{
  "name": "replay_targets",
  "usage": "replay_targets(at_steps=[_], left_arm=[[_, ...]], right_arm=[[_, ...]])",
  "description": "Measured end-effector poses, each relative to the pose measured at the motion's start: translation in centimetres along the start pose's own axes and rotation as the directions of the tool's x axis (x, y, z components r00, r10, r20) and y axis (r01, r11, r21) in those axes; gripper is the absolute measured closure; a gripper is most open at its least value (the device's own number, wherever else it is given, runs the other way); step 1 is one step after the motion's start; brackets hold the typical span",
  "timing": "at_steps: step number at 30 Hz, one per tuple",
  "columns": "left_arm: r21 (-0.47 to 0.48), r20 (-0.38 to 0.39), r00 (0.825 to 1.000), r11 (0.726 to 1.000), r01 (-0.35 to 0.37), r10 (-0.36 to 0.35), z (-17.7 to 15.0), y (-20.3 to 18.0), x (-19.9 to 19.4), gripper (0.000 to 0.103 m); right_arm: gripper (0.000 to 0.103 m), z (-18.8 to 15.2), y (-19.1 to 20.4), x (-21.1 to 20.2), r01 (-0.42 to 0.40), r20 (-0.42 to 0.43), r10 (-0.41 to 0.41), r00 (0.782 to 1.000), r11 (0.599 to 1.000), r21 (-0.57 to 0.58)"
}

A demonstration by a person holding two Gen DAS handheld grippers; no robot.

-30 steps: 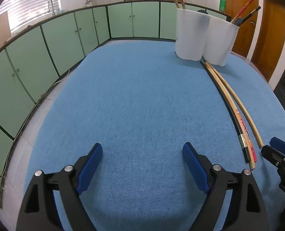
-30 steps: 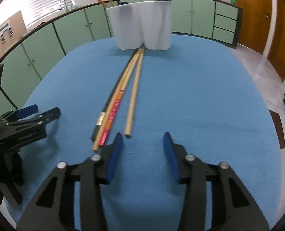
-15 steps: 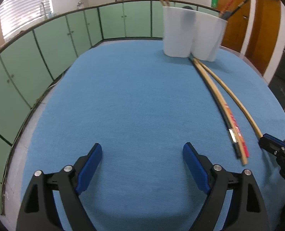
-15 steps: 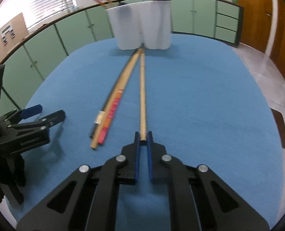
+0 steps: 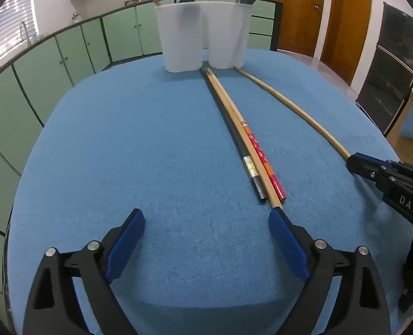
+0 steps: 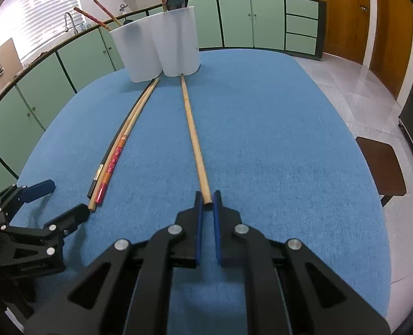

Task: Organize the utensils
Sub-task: 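Grasp a plain wooden chopstick with the right tool while the left tool grasps the black chopstick, then lift and insert the plain chopstick into the holder while the left tool inserts the black chopstick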

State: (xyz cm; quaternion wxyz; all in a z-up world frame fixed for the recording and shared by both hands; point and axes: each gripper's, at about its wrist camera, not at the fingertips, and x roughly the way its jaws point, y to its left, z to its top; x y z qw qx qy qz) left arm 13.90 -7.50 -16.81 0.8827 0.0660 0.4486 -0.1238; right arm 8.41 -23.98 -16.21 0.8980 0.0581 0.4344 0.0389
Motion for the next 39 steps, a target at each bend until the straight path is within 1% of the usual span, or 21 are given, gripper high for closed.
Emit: replay_targets(at_steps=[5,8,10,13,15,17,19,22,25,27,28,30,32,33,39], left_arm=[[-0.017,-0.004,1.0,1.0,-0.007,0.007,0.4,-0.3,0.4,0.012],[-0.011,0.0,1.0,1.0,-0.006,0.006,0.4,-0.8,0.5,0.012],[-0.029,0.001,1.0,1.0,-0.005,0.005,0.4,-0.5,0.6,0.012],[-0.059,0.007,1.0,0.998,-0.016,0.017,0.5,0.1,0.5,0.015],[-0.068,0.01,1.0,0.997,-0.025,0.026,0.6,0.3,0.5,0.021],[-0.074,0.013,0.999,0.996,-0.039,0.04,0.6,0.3,0.5,0.023],[-0.084,0.013,0.999,0.996,-0.043,0.044,0.7,0.3,0.6,0.023],[-0.097,0.017,0.999,0.994,-0.042,0.044,1.0,0.0,0.7,0.026],[-0.1,0.025,0.999,0.994,-0.038,0.04,1.3,-0.3,0.8,0.037],[-0.096,0.032,0.999,0.995,-0.035,0.039,1.5,-0.5,0.8,0.05],[-0.098,0.036,0.999,0.995,-0.035,0.039,1.5,-0.6,0.7,0.055],[-0.099,0.044,0.999,0.995,-0.028,0.032,1.6,-0.6,0.7,0.082],[-0.095,0.047,0.999,0.995,-0.017,0.022,1.6,-0.7,0.7,0.095],[-0.095,0.049,0.999,0.995,-0.016,0.021,1.6,-0.7,0.7,0.096],[-0.1,0.057,0.998,0.995,-0.011,0.017,1.4,-0.6,0.3,0.096]], right_arm=[[0.097,-0.1,-0.3,-0.1,-0.016,0.002,0.016,1.0,1.0,0.012],[0.096,-0.1,-0.4,-0.2,-0.022,0.001,0.022,1.0,1.0,0.017],[0.096,-0.2,-0.5,-0.2,-0.026,0.001,0.026,1.0,0.999,0.021],[0.096,-0.2,-0.6,-0.3,-0.031,0.0,0.031,1.0,0.999,0.024],[0.095,-0.2,-0.6,-0.3,-0.033,0.0,0.033,0.999,0.999,0.022],[0.095,-0.2,-0.4,-0.3,-0.027,0.0,0.027,1.0,0.999,0.017],[0.094,-0.2,-0.2,-0.3,-0.022,-0.001,0.022,1.0,1.0,0.008],[0.094,-0.2,-0.2,-0.3,-0.019,-0.001,0.019,1.0,1.0,0.004],[0.094,-0.2,-0.2,-0.3,-0.025,-0.002,0.025,1.0,1.0,0.009],[0.094,-0.1,-0.3,-0.2,-0.027,-0.002,0.027,1.0,1.0,0.011],[0.094,-0.1,-0.3,-0.2,-0.028,-0.002,0.028,1.0,1.0,0.012],[0.093,-0.1,-0.3,-0.2,-0.032,-0.002,0.032,0.999,0.999,0.014],[0.093,-0.2,-0.4,-0.2,-0.037,-0.002,0.037,0.999,0.999,0.018],[0.093,-0.2,-0.4,-0.2,-0.04,-0.002,0.04,0.999,0.999,0.02],[0.096,-0.3,-0.8,-0.3,-0.054,0.002,0.054,0.999,0.998,0.037]])
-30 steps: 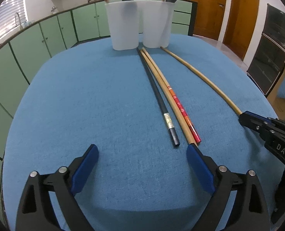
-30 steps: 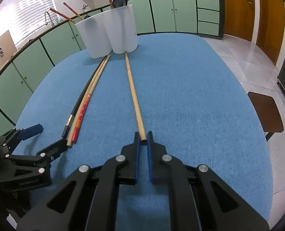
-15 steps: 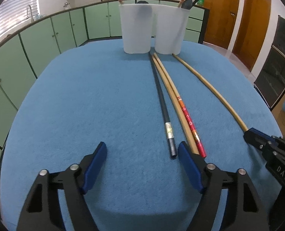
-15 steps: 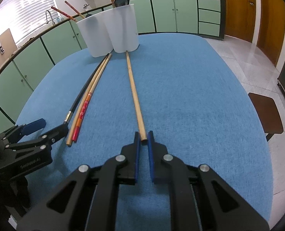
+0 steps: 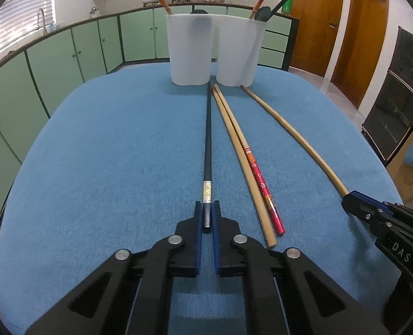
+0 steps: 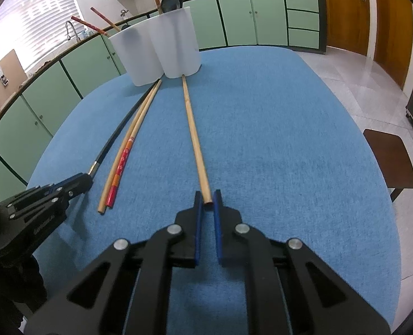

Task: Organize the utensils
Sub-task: 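Lift and insert the plain chopstick into the holder while the left tool inserts the black chopstick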

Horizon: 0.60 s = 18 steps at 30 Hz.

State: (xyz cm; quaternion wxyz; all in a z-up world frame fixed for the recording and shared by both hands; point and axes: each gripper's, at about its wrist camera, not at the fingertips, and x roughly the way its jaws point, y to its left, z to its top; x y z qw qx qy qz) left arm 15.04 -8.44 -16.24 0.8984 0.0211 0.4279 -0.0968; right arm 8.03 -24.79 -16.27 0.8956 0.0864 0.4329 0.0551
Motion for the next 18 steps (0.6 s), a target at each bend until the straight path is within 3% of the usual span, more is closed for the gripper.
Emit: replay_targets(at_steps=[10,18], left_arm=[[0.047,0.058,0.998,0.999,-0.013,0.01,0.4,0.9,-4.7,0.096],[0.042,0.224,0.975,0.999,0.0,-0.009,3.8,1.4,-10.7,0.096]], right_arm=[[0.097,0.6,1.6,-3.5,0.027,0.108,-0.02,0.994,0.997,-0.065],[0.097,3.9,2.7,-8.5,0.01,0.235,0.013,0.972,0.995,-0.097]])
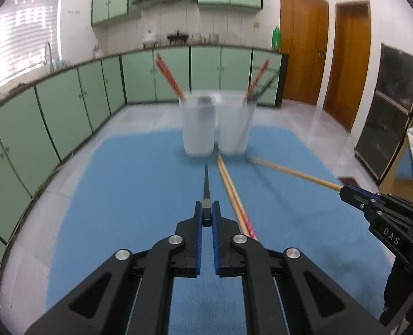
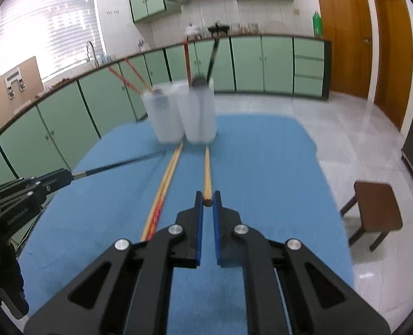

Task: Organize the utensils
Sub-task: 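Lift and insert the plain chopstick into the holder while the left tool inserts the black chopstick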

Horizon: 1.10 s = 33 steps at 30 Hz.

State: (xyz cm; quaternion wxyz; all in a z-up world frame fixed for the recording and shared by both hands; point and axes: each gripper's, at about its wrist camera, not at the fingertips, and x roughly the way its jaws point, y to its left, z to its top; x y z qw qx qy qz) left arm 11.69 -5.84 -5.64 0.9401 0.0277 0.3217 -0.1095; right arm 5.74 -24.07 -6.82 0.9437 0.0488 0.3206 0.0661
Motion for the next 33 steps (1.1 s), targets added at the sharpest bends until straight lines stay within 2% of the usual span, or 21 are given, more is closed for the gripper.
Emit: replay_targets(at_steps=[7,15,19,24,28,33], left_arm=[[-0.003,0.107,0.994,1.0,0.02,-0.019,3.8,0.6,-2.3,0.096],[-0.007,0.121,0.989,0.996,0.085,-0.084,6.4,1.2,-2.2,0.097],[0.009,0.125,0.989,0.997,0.082,-0.083,7.4,1.3,-1.8,0.097],[0.014,0.127,0.987,0.996,0.094,-0.095,8.3,1.5,-1.4,0.097],[0.022,0.143,0.985,0.995,0.095,-0.097,9.3,1.7,-1.5,0.097],[0.043,0.207,0.973,0.994,0.096,-0.103,12.2,1.7,-2.8,0.097]], right_arm=[[0.097,4.9,-0.9,-2.9,-0.072,0.098,0.068,0.993,0.997,0.037],[0.097,9.5,-1.4,-3.9,-0.144,0.122,0.138,0.983,0.989,0.04],[0.097,11.0,-0.9,-3.3,-0.118,0.099,0.117,0.988,0.993,0.001],[0.097,12.3,-0.1,-3.2,-0.126,0.105,0.129,0.986,0.991,-0.034],[0.097,14.1,0.3,-3.7,-0.155,0.128,0.161,0.979,0.986,-0.055],[0.097,17.6,1.0,-5.0,-0.193,0.184,0.205,0.961,0.978,-0.082]])
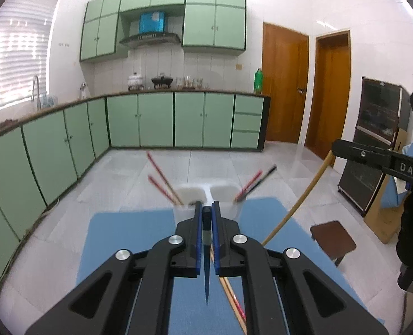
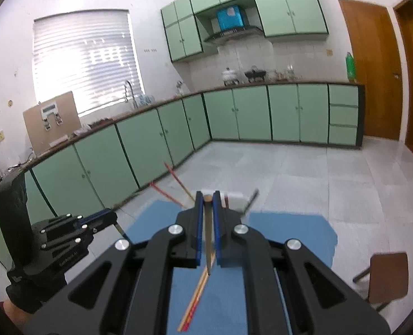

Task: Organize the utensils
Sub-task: 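Lift and insert the plain chopstick into the holder while the left tool inserts the black chopstick, then open both tools and withdraw them from the holder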

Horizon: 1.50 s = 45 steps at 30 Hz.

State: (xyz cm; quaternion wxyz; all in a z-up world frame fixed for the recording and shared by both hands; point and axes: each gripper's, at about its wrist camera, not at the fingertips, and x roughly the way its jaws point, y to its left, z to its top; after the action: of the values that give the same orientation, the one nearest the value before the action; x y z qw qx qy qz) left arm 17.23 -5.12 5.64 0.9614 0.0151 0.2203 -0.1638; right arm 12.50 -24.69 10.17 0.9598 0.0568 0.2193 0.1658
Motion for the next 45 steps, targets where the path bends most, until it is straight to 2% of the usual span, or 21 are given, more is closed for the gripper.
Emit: replay_targets(at_steps=[4,9,13,19,23,28,31,32,33,35,37,39,40,42,44,45], left_arm=[[0.008,0.071,0.997,1.0,0.021,-0.021,3.5,0.2,-0.5,0.097],[0.026,0.147,0.989,0.999,0.025,-0.029,7.6,-0.1,0.2,0.097],[0.026,0.186,0.982,0.999,0.025,-0.029,10.6,0.0,2.2,0.097],[0.011,0.234,0.972,1.0,0.001,-0.003,13.4,0.4,6.3,0.097],[0.011,0.231,0.973,1.0,-0.02,0.017,13.3,0.5,9.3,0.097],[-0.013,0.129,0.992,1.0,-0.006,0.008,11.5,1.3,13.9,0.097],[-0.013,0.102,0.995,1.0,-0.01,0.011,10.2,1.5,14.6,0.095],[-0.01,0.101,0.995,1.0,-0.011,0.012,10.0,1.5,14.5,0.092],[-0.007,0.101,0.995,1.0,-0.012,0.012,9.9,1.6,14.3,0.085],[-0.013,0.108,0.994,1.0,-0.015,0.016,9.5,1.8,13.3,0.073],[-0.02,0.115,0.993,1.0,-0.007,0.009,8.9,1.8,12.0,0.066],[-0.02,0.118,0.993,1.0,-0.011,0.013,8.3,1.8,10.7,0.049],[-0.017,0.122,0.992,1.0,-0.016,0.018,7.5,1.6,9.6,0.046],[-0.014,0.123,0.992,1.0,-0.008,0.009,6.1,1.4,8.2,0.039],[-0.017,0.108,0.994,1.0,-0.008,0.009,4.0,1.4,6.7,0.031],[-0.023,0.096,0.995,1.0,-0.014,0.016,2.9,1.4,6.3,0.026]], right_arm=[[0.097,3.6,0.4,-0.1,-0.02,0.066,0.022,0.998,1.0,-0.024],[0.097,7.6,-0.7,1.3,0.007,0.114,-0.004,0.993,0.999,-0.031],[0.097,9.8,-2.3,3.7,0.047,0.127,-0.043,0.991,0.999,-0.024],[0.097,10.6,-4.4,7.4,0.078,0.113,-0.077,0.991,0.997,-0.006],[0.097,9.6,-5.0,10.3,0.087,0.068,-0.087,0.994,0.996,0.0],[0.095,7.8,-5.1,13.4,0.089,-0.004,-0.089,0.996,0.996,0.003],[0.086,6.8,-5.2,13.9,0.098,-0.024,-0.098,0.995,0.995,0.007],[0.082,6.5,-5.3,13.8,0.101,-0.021,-0.101,0.995,0.995,0.008],[0.08,6.3,-5.5,13.4,0.11,-0.014,-0.109,0.994,0.994,0.012],[0.069,6.0,-5.9,12.8,0.122,-0.005,-0.122,0.992,0.992,0.02],[0.059,5.6,-6.4,11.8,0.135,0.009,-0.136,0.991,0.99,0.033],[0.046,4.9,-6.7,10.2,0.158,0.032,-0.159,0.987,0.987,0.039],[0.038,4.4,-6.8,9.5,0.171,0.039,-0.173,0.984,0.984,0.039],[0.033,2.9,-6.9,7.8,0.192,0.051,-0.194,0.98,0.981,0.036],[0.02,1.1,-7.0,6.4,0.207,0.054,-0.209,0.976,0.978,0.033],[0.017,0.0,-7.0,5.7,0.218,0.055,-0.219,0.974,0.975,0.035]])
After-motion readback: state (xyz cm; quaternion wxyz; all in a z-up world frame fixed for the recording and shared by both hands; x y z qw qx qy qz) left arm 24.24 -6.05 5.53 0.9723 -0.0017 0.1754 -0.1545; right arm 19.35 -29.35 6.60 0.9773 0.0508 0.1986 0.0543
